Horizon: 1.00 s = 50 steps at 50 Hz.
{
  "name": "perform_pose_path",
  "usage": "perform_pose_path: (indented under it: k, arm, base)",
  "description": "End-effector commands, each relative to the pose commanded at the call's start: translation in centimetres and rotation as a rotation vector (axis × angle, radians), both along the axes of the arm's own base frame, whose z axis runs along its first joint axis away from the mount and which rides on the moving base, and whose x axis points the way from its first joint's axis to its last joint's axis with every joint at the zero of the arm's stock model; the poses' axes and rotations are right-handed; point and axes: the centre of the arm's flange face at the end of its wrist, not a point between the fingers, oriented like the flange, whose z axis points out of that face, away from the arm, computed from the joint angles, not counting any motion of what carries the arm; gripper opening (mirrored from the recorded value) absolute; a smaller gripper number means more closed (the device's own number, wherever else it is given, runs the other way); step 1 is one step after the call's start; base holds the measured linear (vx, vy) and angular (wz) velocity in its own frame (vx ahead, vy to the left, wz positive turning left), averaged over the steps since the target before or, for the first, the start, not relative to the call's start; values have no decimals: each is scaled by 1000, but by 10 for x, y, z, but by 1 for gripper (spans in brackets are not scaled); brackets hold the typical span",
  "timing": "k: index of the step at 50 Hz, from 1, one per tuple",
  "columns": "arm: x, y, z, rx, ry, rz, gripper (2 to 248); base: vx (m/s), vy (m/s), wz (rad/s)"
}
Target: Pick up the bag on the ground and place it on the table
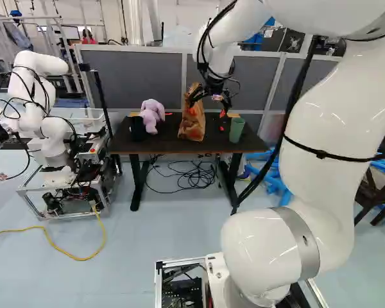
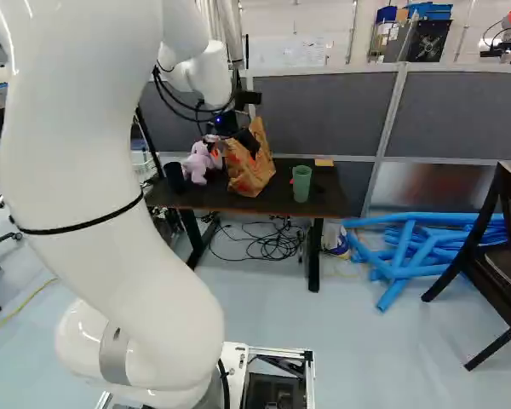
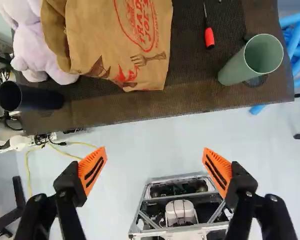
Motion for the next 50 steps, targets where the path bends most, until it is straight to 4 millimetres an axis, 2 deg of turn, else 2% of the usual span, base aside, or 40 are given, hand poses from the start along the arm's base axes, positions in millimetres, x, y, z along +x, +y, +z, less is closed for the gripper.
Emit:
perform_pose_path:
  k: [24, 50]
  arm:
    - [-38, -3, -50, -27, -188, 33, 247]
    - [-92, -5, -101, -65, -395, 68, 247]
  base:
    - [0, 0, 0]
    - [0, 0, 0]
